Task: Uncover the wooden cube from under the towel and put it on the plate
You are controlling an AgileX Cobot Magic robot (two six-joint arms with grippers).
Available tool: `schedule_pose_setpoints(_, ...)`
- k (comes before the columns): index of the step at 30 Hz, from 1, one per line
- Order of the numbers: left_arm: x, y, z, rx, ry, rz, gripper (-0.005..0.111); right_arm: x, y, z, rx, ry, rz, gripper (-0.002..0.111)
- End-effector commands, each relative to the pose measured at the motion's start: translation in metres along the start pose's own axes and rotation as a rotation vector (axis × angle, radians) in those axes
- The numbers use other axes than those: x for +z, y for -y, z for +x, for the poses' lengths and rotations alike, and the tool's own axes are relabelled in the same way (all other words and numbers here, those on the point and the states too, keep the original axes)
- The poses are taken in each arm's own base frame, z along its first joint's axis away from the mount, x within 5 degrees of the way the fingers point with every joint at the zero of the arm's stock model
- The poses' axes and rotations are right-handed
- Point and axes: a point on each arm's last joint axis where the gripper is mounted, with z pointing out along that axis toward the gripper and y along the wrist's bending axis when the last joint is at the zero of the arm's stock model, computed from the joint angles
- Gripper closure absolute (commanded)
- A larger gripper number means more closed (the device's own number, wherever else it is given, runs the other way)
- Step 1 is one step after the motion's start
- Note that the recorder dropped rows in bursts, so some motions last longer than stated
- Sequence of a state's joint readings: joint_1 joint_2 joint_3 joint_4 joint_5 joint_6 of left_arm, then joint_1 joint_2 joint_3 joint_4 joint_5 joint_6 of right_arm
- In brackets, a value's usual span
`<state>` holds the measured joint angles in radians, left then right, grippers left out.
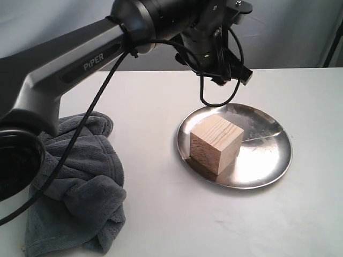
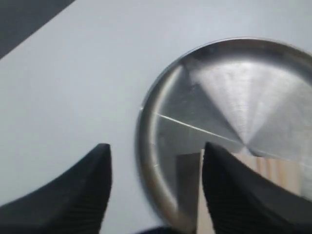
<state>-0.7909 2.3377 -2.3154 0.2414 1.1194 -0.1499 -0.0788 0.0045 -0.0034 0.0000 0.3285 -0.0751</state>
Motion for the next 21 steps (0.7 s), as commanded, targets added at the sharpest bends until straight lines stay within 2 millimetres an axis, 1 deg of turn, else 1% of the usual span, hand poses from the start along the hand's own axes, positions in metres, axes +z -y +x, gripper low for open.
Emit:
schedule_pose_setpoints(1,-0.010,-0.019,0.000,0.016,-0.018,-0.151,0.077,0.000,0.000,0.001,0.013,0.002,-0.002,0.108)
schedule_pose_setpoints(5,-0.010,-0.043,0.003,-0.044,-0.058,-0.185,0.099,0.000,0.000,0.001,0.013,0.002,-0.002,0.108)
schedule_pose_setpoints(7,-0.010,-0.059,0.004,-0.090,-0.059,-0.201,0.107,0.000,0.000,0.001,0.013,0.002,-0.002,0.108)
schedule_pose_setpoints(10,-0.013,-0.084,0.006,-0.165,-0.062,-0.199,0.107,0.000,0.000,0.001,0.013,0.002,-0.002,0.108)
schedule_pose_setpoints(14,-0.020,-0.113,0.010,-0.300,-0.068,-0.061,0.107,0.000,0.000,0.001,0.013,0.002,-0.002,0.108)
schedule_pose_setpoints(16,-0.025,-0.130,0.012,-0.333,-0.064,-0.014,0.107,0.000,0.000,0.001,0.013,0.002,-0.002,0.108)
schedule_pose_setpoints(21,-0.039,-0.170,0.029,-0.401,-0.086,-0.052,0.107,0.000,0.000,0.001,0.013,0.002,-0.002,0.108)
